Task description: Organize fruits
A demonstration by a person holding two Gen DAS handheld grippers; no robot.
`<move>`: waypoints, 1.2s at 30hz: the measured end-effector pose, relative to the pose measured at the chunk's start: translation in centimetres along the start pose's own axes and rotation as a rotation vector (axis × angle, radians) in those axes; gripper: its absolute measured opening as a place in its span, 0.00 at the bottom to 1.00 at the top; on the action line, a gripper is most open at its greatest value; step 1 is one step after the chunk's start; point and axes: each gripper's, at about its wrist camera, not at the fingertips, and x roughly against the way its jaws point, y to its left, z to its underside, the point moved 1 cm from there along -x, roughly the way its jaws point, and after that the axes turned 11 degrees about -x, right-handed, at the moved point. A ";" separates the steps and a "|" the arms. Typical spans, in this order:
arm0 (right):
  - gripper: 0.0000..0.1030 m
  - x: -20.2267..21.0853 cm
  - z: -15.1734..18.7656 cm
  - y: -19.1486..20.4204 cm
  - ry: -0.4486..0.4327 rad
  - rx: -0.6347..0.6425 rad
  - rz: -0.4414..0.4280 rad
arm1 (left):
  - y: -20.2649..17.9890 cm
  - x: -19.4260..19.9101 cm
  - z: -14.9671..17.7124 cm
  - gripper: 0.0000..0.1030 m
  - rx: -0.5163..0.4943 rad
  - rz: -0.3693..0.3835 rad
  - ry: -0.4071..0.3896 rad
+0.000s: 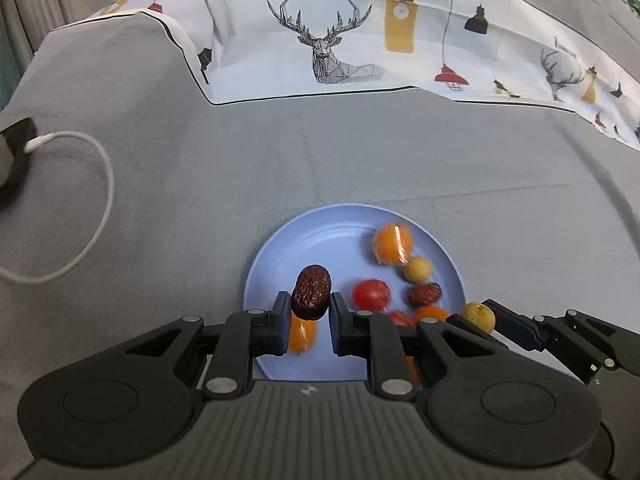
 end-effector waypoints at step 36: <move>0.99 12.7 5.2 1.5 -0.086 0.017 0.061 | -2.8 10.9 9.0 1.00 -0.040 -0.138 -0.056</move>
